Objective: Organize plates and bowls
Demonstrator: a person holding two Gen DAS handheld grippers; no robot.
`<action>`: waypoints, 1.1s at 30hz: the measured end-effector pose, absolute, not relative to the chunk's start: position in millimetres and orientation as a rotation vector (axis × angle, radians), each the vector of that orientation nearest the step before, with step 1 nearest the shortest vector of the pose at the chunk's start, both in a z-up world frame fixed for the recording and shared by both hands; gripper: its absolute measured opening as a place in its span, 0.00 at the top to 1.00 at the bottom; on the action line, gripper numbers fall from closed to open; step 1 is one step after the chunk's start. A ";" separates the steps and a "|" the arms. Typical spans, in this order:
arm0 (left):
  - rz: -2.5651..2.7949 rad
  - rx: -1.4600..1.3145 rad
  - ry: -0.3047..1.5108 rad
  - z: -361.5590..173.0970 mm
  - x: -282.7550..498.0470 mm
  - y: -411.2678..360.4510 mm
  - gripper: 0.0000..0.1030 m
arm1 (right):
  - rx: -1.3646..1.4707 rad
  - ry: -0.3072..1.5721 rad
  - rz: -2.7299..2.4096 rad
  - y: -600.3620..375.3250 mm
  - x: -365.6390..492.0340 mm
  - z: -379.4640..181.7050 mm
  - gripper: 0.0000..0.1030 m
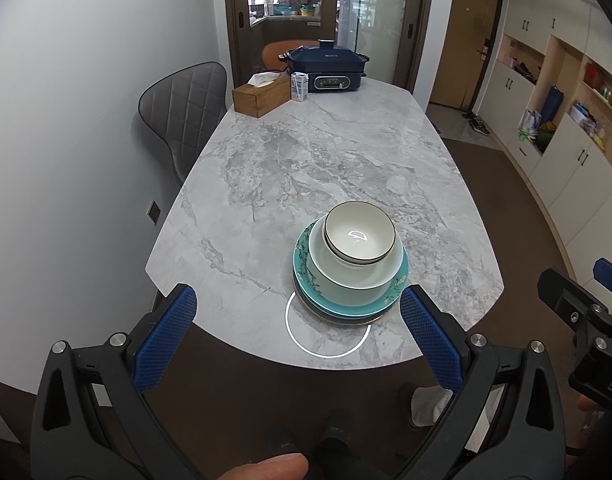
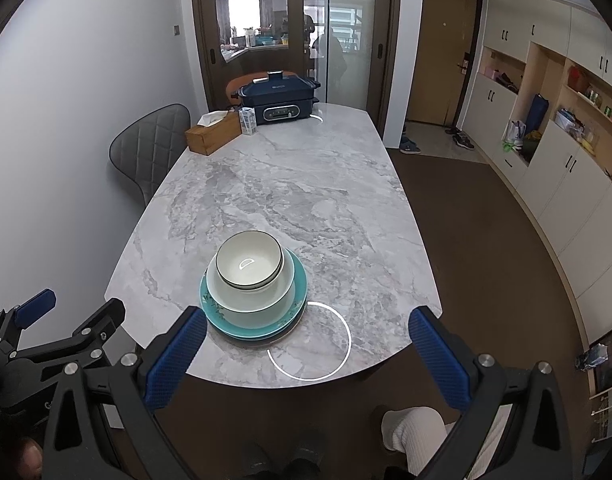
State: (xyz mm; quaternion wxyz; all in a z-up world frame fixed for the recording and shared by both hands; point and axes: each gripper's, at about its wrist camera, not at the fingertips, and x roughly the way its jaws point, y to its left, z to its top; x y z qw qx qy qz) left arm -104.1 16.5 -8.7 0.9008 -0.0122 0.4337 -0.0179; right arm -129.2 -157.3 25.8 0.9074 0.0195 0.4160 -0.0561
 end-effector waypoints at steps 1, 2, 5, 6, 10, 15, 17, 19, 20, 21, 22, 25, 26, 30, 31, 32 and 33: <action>-0.035 -0.025 0.899 -8.9 -103.9 17.8 0.00 | 0.041 0.858 -0.115 -157.0 -129.6 25.8 0.00; -0.034 -0.024 0.902 -9.6 -103.3 18.5 0.00 | 0.041 0.859 -0.115 -157.0 -128.9 26.3 0.00; -0.033 -0.028 0.909 -11.2 -101.8 21.2 0.00 | 0.039 0.857 -0.114 -157.3 -128.8 26.2 0.00; -0.032 -0.028 0.911 -11.6 -101.2 22.3 0.00 | 0.037 0.856 -0.114 -156.5 -128.1 26.5 0.00; -0.028 -0.030 0.913 -12.9 -99.7 25.5 0.00 | 0.037 0.856 -0.114 -155.2 -128.4 26.9 0.00; -0.022 -0.025 0.918 -16.5 -99.3 27.5 0.00 | 0.038 0.857 -0.112 -153.9 -127.7 27.0 0.00; -0.021 -0.024 0.917 -16.7 -99.9 27.4 0.00 | 0.037 0.858 -0.113 -153.3 -127.8 26.9 0.00; -0.021 -0.024 0.917 -17.1 -99.8 27.6 0.00 | 0.038 0.858 -0.112 -152.7 -127.8 27.2 0.00; -0.020 -0.025 0.919 -17.3 -99.8 27.8 0.00 | 0.035 0.858 -0.110 -153.0 -127.2 27.6 0.00; -0.022 -0.025 0.918 -16.9 -100.0 27.3 0.00 | 0.036 0.858 -0.112 -152.4 -127.3 27.6 0.00; -0.020 -0.025 0.917 -16.3 -101.7 25.8 0.00 | 0.037 0.858 -0.111 -152.5 -127.3 27.6 0.00; -0.019 -0.025 0.916 -16.5 -102.3 26.0 0.00 | 0.036 0.857 -0.110 -152.7 -127.3 27.5 0.00; -0.019 -0.024 0.915 -16.4 -102.2 26.1 0.00 | 0.035 0.857 -0.112 -152.5 -127.2 27.4 0.00; -0.021 -0.025 0.914 -16.7 -103.0 26.7 0.00 | 0.034 0.858 -0.111 -152.8 -127.3 27.2 0.00; -0.022 -0.026 0.914 -16.2 -103.5 27.1 0.00 | 0.035 0.856 -0.111 -152.6 -127.6 27.3 0.00; -0.021 -0.025 0.913 -15.9 -104.2 27.1 0.00 | 0.035 0.856 -0.111 -153.0 -127.3 27.3 0.00; -0.021 -0.025 0.914 -16.1 -104.2 27.3 0.00 | 0.035 0.856 -0.112 -152.7 -126.9 27.4 0.00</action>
